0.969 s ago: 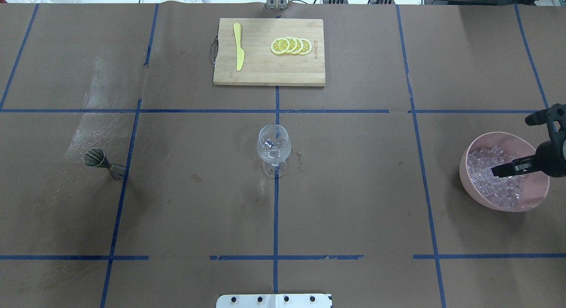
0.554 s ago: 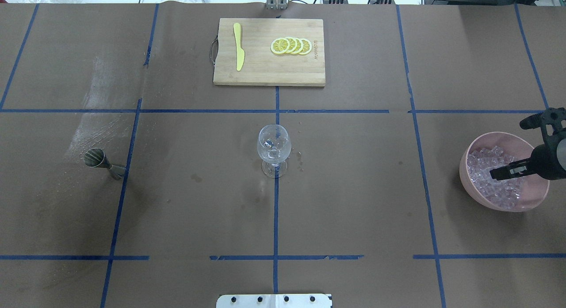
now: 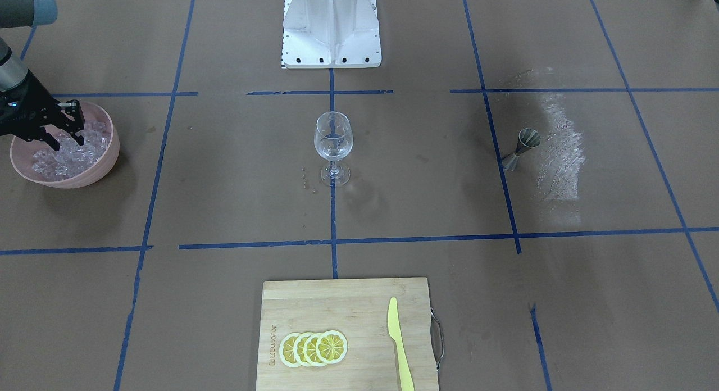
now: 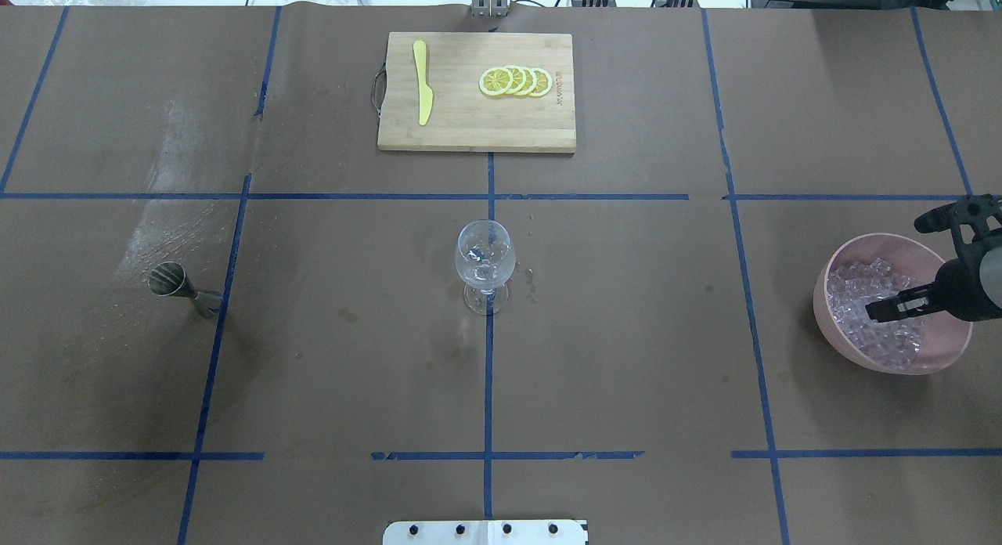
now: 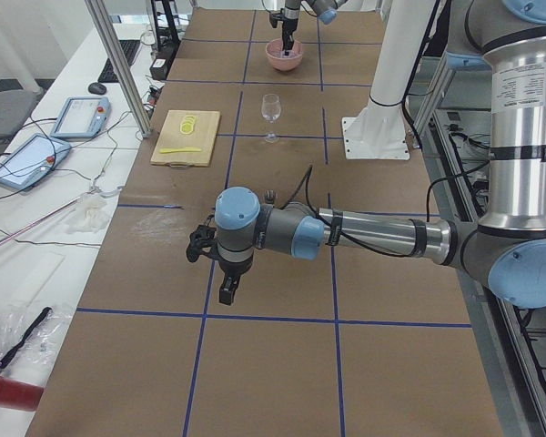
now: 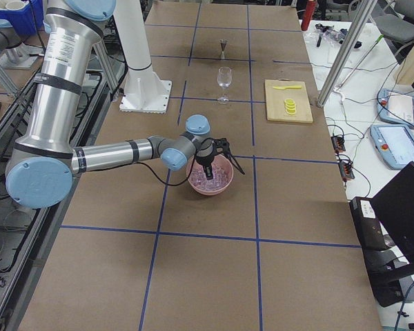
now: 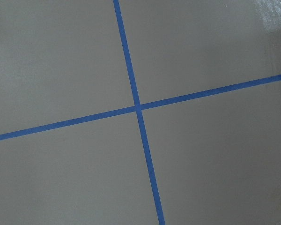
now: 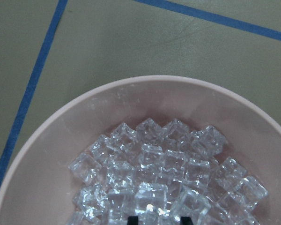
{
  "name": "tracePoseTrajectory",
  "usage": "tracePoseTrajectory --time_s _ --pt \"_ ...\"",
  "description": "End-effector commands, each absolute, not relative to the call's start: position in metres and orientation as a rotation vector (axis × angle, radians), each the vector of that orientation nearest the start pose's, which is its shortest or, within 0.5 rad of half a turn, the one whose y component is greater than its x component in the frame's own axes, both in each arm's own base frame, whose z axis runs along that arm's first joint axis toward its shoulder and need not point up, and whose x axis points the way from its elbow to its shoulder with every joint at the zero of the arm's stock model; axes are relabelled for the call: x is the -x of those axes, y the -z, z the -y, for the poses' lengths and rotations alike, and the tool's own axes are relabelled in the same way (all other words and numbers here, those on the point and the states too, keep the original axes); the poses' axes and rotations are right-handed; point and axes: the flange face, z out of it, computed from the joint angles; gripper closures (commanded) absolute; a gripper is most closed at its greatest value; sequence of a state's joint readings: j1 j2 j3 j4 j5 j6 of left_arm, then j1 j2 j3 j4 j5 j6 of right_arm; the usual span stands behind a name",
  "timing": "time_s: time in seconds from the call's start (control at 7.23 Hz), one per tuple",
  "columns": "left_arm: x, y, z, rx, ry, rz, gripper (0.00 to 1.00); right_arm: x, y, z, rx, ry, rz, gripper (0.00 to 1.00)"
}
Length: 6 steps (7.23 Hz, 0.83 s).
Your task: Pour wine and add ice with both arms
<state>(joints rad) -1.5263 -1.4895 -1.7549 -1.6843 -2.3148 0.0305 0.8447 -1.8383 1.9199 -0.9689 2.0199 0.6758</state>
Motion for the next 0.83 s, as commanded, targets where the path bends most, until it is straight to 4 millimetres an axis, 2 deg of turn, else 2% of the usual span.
tracePoseTrajectory --time_s 0.0,0.14,0.28,0.42,0.69 --pt "0.045 -0.595 0.471 -0.203 -0.152 -0.743 0.00 0.206 -0.543 0.368 -0.253 0.232 0.764 1.00" --pt "0.046 -0.595 0.471 -0.203 -0.151 -0.743 0.00 0.206 -0.532 0.368 -0.267 0.238 0.779 1.00" --pt "0.046 -0.595 0.471 -0.203 -0.151 -0.743 0.00 0.201 -0.509 0.368 -0.292 0.239 0.805 1.00" --pt "0.046 -0.595 0.471 -0.203 -0.151 -0.743 0.00 0.204 -0.476 0.372 -0.315 0.246 0.828 1.00" --pt "0.047 -0.610 0.466 -0.172 -0.137 -0.739 0.00 0.225 -0.381 0.397 -0.342 0.220 0.865 1.00"
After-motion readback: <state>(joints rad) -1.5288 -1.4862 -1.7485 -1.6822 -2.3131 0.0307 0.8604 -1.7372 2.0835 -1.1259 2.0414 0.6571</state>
